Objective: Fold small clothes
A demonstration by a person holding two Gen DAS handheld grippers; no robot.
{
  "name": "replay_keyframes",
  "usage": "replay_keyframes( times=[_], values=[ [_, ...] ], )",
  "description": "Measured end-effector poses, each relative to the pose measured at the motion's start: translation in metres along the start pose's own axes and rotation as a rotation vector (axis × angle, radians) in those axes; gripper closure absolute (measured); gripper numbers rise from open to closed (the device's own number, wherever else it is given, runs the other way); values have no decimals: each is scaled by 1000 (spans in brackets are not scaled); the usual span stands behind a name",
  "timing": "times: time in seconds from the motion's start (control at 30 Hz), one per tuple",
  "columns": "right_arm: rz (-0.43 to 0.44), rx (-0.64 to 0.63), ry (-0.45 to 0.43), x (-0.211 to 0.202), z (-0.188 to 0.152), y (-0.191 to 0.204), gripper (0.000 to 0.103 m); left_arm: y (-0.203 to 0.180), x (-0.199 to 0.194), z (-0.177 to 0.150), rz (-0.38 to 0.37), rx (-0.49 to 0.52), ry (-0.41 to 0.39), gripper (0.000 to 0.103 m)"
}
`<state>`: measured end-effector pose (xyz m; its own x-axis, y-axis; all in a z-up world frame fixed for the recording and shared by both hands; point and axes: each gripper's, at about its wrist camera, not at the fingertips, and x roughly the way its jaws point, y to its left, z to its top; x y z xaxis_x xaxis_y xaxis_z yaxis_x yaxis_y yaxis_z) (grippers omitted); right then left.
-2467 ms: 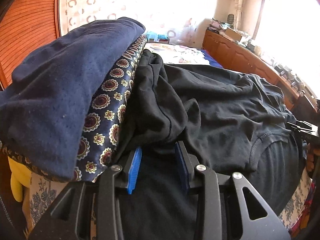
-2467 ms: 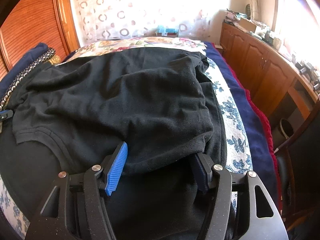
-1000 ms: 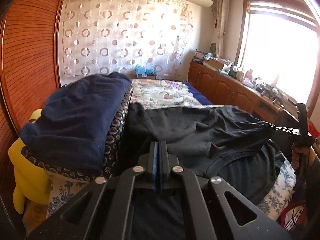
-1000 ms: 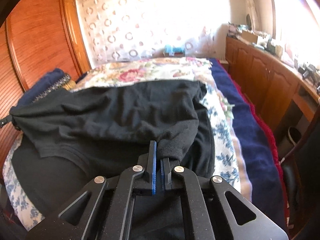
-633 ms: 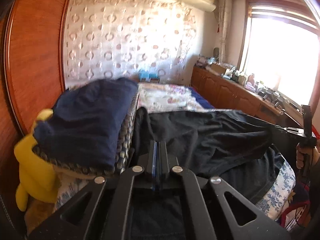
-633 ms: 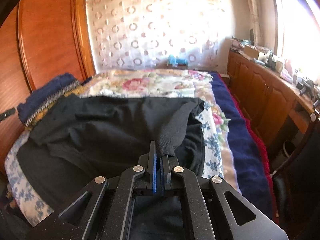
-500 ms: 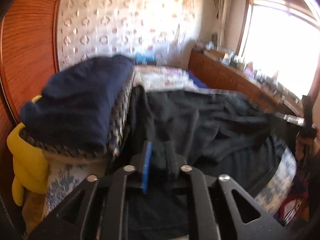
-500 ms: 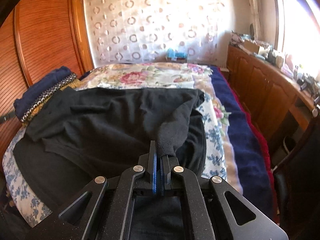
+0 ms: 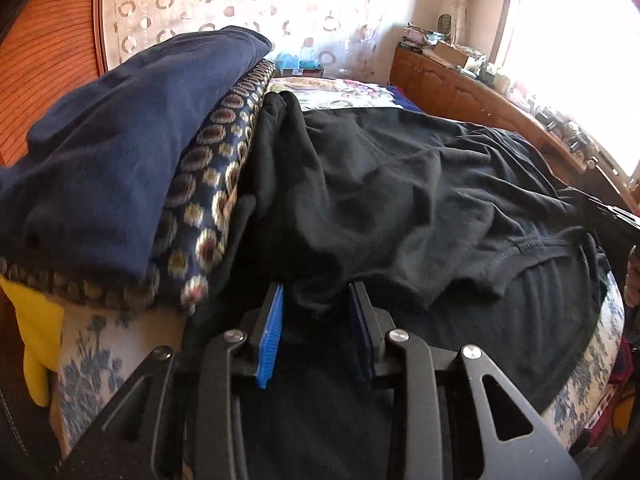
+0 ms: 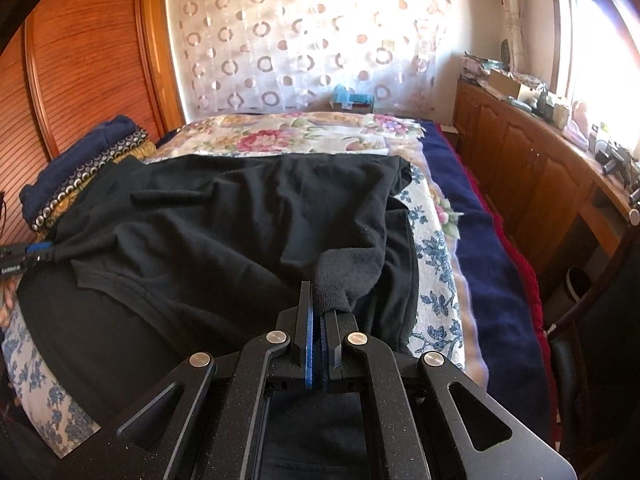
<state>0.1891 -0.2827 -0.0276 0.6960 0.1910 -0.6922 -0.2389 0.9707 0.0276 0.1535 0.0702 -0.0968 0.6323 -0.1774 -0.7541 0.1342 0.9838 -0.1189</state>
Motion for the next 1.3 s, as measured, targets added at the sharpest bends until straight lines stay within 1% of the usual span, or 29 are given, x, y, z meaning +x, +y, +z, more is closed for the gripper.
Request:
replay_keyframes(
  times=[0.07,0.1,0.13,0.23,0.3,0.4,0.5,0.63,0.73,0.8,0.87,1.0,1.03,1.07,1.1,1.13,1.17,1.2,1.23,1.27,1.3],
  values=[
    [3,1,4,2,-1,1,103,4,3,4,3,-7,-10,74],
    [4,1,6,3,-2,1,103,5,4,6,-3,-7,-20,81],
    [5,0,6,4,-2,2,103,5,5,7,0,0,-20,97],
    [5,-5,-2,1,-2,2,103,3,-5,5,3,15,-50,100],
    [8,-7,-17,-4,0,2,103,3,-19,7,9,13,-86,100],
    [11,-3,-55,-20,5,0,103,3,-46,13,-16,1,-151,101],
    [22,-4,-84,-38,12,-2,103,1,-72,21,-22,5,-206,101],
    [40,-6,-113,-64,16,-3,103,3,-98,28,-34,9,-244,101],
    [76,3,-124,-86,16,-6,103,2,-117,29,-62,16,-263,101],
    [105,10,-130,-100,14,-8,103,0,-121,27,-56,28,-264,101],
    [116,11,-117,-106,9,-10,103,0,-116,24,-37,31,-245,101],
    [66,-16,-17,-82,-12,-8,103,5,-80,11,-18,34,-136,90],
    [44,-16,13,-72,-17,-8,103,6,-76,8,-15,30,-120,85],
    [26,-16,33,-64,-22,-9,102,8,-71,3,-16,26,-107,81],
    [17,-13,40,-61,-26,-10,97,10,-67,-2,-22,22,-97,80],
    [0,-7,45,-56,-28,-11,95,12,-65,-5,-24,17,-88,76],
    [-7,-3,46,-55,-29,-11,88,12,-65,-9,-21,15,-84,72],
    [-8,4,43,-53,-28,-11,77,13,-64,-11,-16,16,-80,71],
    [-8,7,38,-53,-28,-11,70,14,-63,-14,-8,18,-75,69],
    [-8,8,30,-53,-27,-9,59,15,-62,-17,2,20,-70,68],
    [-11,3,23,-53,-26,-7,57,16,-60,-19,14,21,-64,67]
  ],
)
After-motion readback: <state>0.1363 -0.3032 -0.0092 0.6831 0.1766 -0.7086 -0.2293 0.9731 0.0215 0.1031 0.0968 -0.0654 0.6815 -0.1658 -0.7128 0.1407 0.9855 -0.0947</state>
